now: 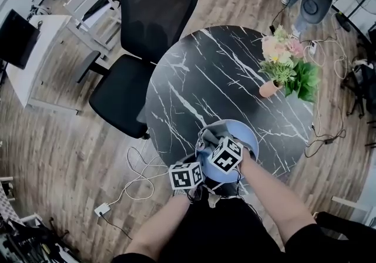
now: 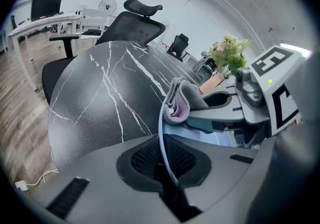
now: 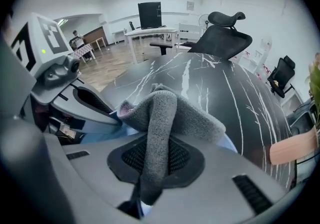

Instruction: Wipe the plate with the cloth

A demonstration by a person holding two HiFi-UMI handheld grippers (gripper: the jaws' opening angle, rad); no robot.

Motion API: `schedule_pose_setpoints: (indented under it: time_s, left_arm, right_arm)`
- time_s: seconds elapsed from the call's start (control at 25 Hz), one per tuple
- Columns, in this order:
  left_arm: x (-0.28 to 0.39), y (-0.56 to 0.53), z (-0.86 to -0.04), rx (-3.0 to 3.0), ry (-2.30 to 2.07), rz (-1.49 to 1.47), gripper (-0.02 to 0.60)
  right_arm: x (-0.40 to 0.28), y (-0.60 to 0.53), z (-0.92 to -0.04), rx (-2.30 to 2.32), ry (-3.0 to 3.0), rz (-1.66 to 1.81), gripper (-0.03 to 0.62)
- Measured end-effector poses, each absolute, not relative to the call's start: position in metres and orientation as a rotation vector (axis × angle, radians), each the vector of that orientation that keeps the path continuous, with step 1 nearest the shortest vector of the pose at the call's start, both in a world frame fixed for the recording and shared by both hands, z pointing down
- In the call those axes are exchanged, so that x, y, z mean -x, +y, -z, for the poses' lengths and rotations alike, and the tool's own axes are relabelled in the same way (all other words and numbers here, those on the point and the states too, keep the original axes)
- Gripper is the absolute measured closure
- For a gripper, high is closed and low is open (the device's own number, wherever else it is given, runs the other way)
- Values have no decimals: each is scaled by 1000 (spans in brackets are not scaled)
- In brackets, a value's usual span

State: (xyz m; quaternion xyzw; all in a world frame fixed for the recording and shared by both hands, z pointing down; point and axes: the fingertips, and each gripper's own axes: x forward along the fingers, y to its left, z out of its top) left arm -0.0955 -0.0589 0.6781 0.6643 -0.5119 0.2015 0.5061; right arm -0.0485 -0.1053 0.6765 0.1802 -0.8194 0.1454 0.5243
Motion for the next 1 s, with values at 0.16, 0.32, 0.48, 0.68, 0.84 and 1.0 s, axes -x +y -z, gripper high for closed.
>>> schedule_pose_setpoints:
  time_s: [0.16, 0.32, 0.48, 0.68, 0.84, 1.0]
  left_arm:
    - [96, -60, -678, -1595, -1249, -479, 546]
    - [96, -59, -678, -1586, -1259, -475, 546]
    - [96, -60, -676, -1587, -1274, -468, 546]
    - [97, -60, -674, -1584, -1295, -455, 546]
    - [96, -60, -674, -1581, -1299, -441, 546]
    - [90, -58, -679, -1590, -1273, -425, 546]
  right_arm:
    - [52, -86, -676, -403, -1990, -381, 536]
    - [50, -72, -674, -430, -2007, -423, 536]
    - [46, -59, -668, -496, -2039, -499, 536]
    - [46, -45, -669, -567, -2077, -726, 536]
    - [47, -40, -675, -603, -2069, -846, 536]
    - [45, -43, -679, -609, -2051, -824, 536]
